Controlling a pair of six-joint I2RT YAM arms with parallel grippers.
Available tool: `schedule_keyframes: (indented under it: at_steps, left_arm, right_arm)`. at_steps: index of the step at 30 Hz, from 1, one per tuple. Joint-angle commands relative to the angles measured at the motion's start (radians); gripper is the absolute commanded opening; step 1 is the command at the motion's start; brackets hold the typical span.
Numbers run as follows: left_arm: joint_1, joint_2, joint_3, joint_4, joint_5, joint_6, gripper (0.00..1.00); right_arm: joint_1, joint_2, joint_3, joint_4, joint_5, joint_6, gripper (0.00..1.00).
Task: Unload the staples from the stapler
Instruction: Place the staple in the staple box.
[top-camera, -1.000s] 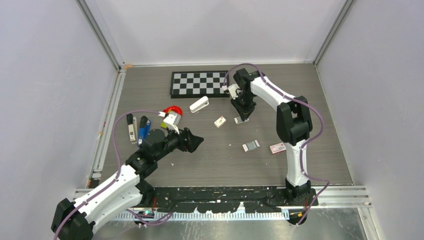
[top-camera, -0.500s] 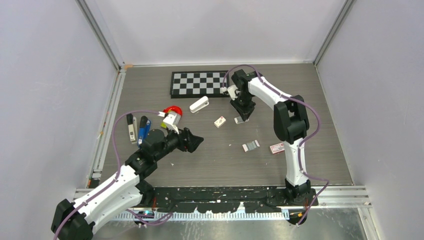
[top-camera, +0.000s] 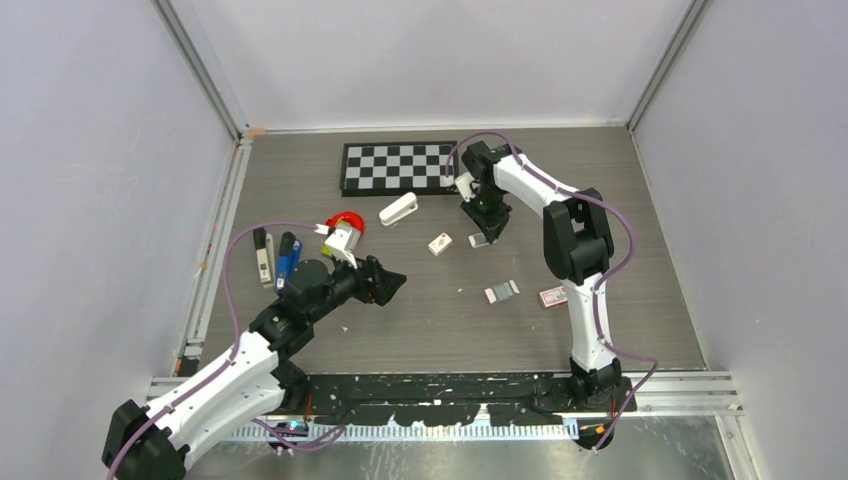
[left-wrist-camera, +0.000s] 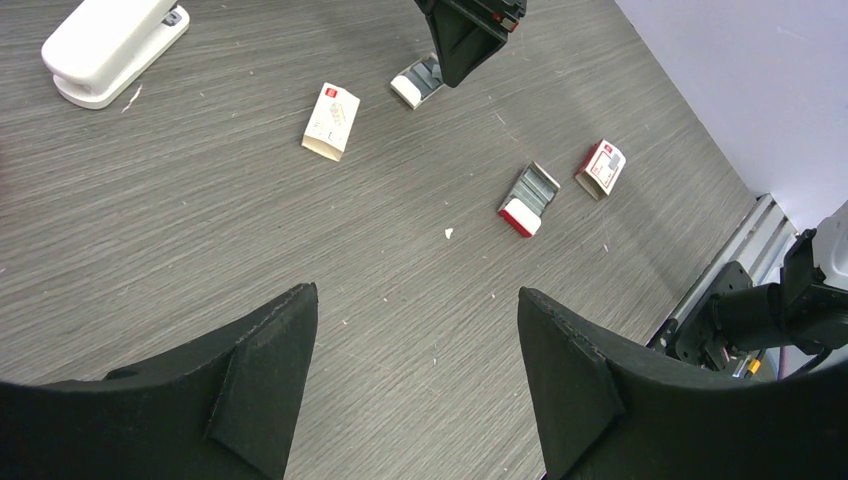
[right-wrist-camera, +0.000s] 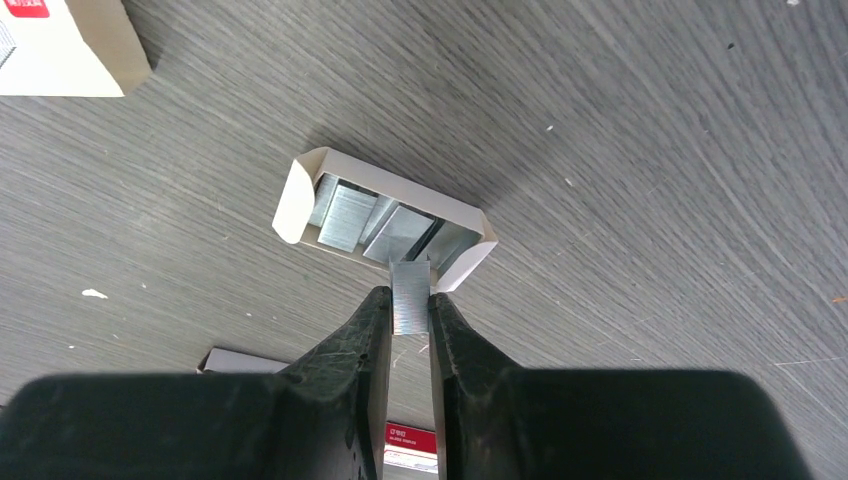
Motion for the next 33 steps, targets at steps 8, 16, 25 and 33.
schedule_keyframes:
  at_steps: [8,16,25,33]
  left_arm:
    - [0.003,-0.016,-0.002,0.026,-0.015,0.024,0.74]
    - [0.003,-0.017,-0.002,0.025,-0.015,0.025,0.74]
    - [0.004,-0.019,-0.002,0.023,-0.016,0.024,0.75]
    - [0.004,-0.021,-0.002,0.021,-0.016,0.025,0.75]
  right_arm:
    - [-0.009,-0.002,0.042,-0.007,0.015,0.013,0.23]
    - [-0.013,0.006,0.049,-0.003,0.018,0.017,0.23]
    - [-0.015,0.011,0.054,0.000,0.018,0.022,0.23]
    - [-0.018,0.004,0.056,0.003,0.020,0.027,0.23]
